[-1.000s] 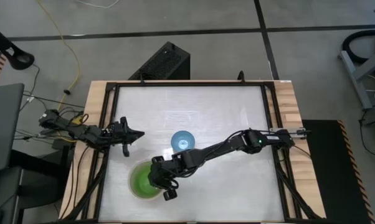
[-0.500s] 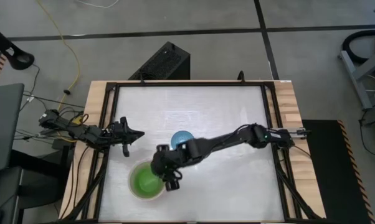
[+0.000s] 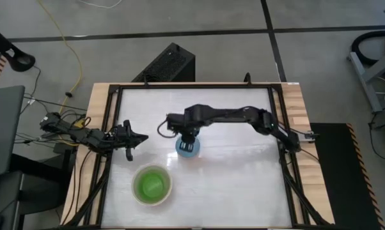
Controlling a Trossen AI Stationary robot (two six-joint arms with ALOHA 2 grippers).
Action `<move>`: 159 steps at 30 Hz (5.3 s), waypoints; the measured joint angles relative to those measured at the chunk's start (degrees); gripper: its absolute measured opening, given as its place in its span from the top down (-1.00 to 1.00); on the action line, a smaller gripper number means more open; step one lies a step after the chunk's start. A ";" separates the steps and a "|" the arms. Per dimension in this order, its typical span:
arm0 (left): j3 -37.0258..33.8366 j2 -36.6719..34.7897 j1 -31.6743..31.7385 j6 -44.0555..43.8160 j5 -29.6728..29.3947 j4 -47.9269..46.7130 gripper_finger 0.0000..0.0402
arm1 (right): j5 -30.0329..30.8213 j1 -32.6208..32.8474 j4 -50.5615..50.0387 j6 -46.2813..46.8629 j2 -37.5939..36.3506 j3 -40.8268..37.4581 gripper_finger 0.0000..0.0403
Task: Nest bowls inside each other by size order
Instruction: Stack the blue bowl on top of the green bowl
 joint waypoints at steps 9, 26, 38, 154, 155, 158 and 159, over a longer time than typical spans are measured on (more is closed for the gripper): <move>0.00 0.02 0.00 -0.02 0.15 -0.02 1.00 | -1.48 1.13 -0.58 -2.47 -0.61 -4.95 0.18; 0.00 0.04 -0.02 -0.54 1.15 -0.02 1.00 | 2.15 11.49 13.15 -2.00 0.05 -10.51 0.13; 0.01 0.02 -0.01 -0.58 1.13 -0.02 1.00 | 2.50 10.85 21.29 0.08 0.02 -20.52 0.09; 0.00 0.42 0.00 -1.22 -0.02 -0.02 1.00 | -9.12 18.52 41.78 -21.37 6.45 -1.41 0.29; 0.02 0.44 0.00 -1.22 -0.02 -0.02 1.00 | -9.04 18.52 41.82 -21.31 6.45 -1.39 0.29; 0.02 0.43 0.00 -1.22 -0.02 -0.02 1.00 | -8.03 18.55 41.96 -21.74 6.49 -1.39 0.31; 0.02 0.43 0.00 -1.22 -0.02 -0.02 1.00 | -7.77 18.69 41.94 -21.89 6.49 -1.39 0.32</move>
